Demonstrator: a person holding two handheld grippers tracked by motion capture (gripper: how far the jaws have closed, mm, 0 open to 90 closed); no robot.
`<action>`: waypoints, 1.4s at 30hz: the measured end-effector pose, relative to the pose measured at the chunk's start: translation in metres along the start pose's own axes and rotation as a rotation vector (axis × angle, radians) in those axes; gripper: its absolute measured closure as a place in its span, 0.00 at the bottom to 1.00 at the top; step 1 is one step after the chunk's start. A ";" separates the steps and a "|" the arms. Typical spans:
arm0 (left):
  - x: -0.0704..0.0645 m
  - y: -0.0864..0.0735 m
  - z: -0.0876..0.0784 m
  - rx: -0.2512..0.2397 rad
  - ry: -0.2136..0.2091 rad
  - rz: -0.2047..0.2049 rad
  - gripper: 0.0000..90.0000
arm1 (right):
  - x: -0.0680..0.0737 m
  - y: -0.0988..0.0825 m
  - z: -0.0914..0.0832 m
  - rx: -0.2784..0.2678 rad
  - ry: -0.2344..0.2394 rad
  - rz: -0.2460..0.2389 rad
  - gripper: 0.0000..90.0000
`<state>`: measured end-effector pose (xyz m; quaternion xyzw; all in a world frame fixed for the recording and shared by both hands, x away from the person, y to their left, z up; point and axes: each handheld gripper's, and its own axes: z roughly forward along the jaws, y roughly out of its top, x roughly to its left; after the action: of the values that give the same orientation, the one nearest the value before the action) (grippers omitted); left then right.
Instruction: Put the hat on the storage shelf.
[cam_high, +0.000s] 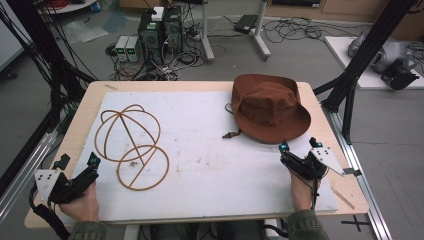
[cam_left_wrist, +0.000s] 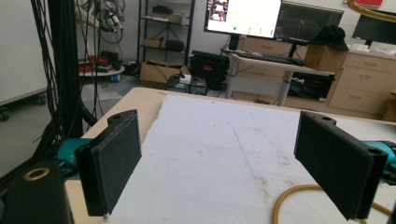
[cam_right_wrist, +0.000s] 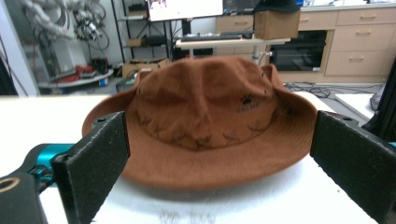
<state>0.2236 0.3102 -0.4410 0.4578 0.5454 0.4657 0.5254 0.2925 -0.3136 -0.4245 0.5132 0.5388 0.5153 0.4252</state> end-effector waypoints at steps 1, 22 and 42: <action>0.000 0.000 0.000 -0.001 0.003 -0.003 0.17 | 0.000 0.002 0.001 -0.008 -0.001 0.004 0.05; -0.007 0.000 0.004 0.009 -0.016 0.034 0.17 | -0.004 0.045 0.052 0.042 -0.016 -0.021 0.05; 0.001 -0.001 0.009 0.014 -0.008 0.013 0.17 | 0.018 0.037 0.149 0.226 -0.017 -0.065 0.05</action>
<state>0.2323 0.3117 -0.4422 0.4669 0.5437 0.4634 0.5212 0.4420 -0.2806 -0.4027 0.5446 0.6061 0.4328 0.3857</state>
